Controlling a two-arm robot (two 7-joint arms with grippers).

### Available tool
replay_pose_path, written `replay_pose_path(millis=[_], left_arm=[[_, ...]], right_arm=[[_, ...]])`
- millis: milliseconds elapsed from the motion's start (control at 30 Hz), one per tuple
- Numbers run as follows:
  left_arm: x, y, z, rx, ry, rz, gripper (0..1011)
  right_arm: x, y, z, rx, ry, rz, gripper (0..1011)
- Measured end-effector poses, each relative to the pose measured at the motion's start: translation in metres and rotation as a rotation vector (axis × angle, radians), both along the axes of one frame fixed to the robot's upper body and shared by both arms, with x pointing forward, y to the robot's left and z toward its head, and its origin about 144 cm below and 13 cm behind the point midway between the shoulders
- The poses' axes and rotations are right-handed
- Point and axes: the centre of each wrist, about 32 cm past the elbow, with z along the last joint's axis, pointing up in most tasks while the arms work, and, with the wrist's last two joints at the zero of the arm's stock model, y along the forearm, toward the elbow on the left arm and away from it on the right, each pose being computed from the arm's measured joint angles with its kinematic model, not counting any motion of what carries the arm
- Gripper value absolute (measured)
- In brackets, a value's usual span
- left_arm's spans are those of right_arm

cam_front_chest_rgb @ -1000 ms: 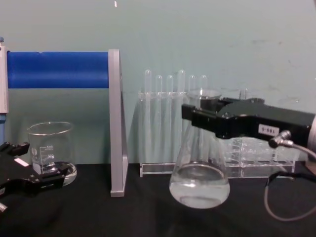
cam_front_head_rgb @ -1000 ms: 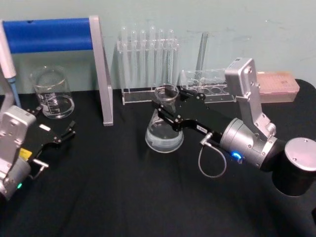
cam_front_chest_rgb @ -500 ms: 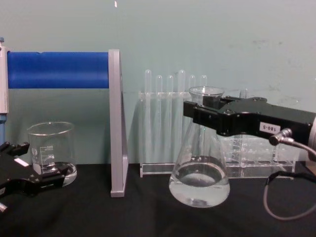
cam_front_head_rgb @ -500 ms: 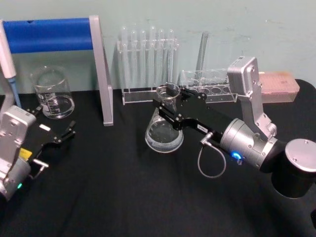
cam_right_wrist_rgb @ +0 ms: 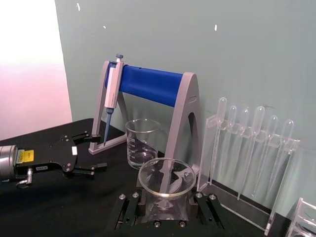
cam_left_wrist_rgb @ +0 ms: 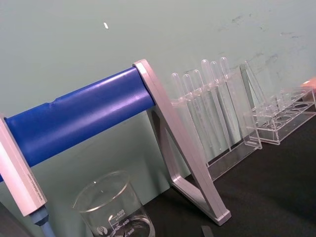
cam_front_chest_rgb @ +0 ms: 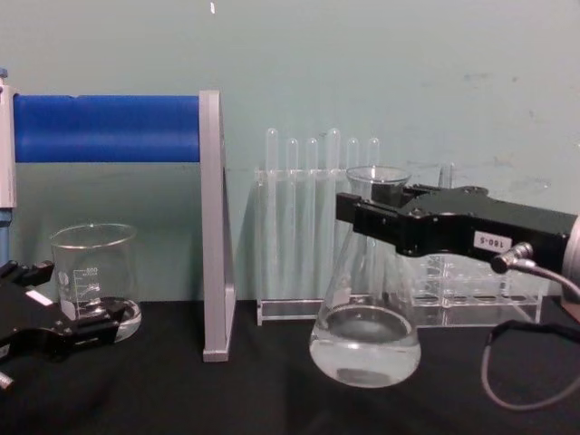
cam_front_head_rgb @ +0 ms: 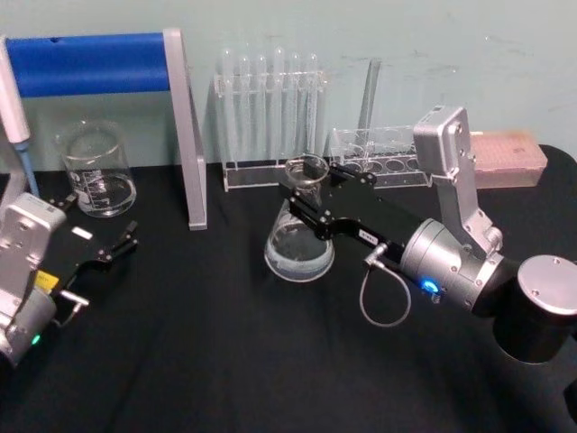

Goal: Grasp the erlenmeyer flask with one hand, shake it three times, then place it back.

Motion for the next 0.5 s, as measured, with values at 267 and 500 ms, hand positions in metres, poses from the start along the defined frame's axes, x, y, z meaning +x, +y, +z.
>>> replay_pose_path(millis=[267,500], left_arm=[[0.000,0.000,0.000,0.000,0.000,0.000,1001],[0.000,0.000,0.000,0.000,0.000,0.000,1001]], right_arm=[[-0.001,0.007,-0.001,0.013,0.016,0.072,449],[-0.007,0.016,-0.001,0.020,0.024,0.208,449]])
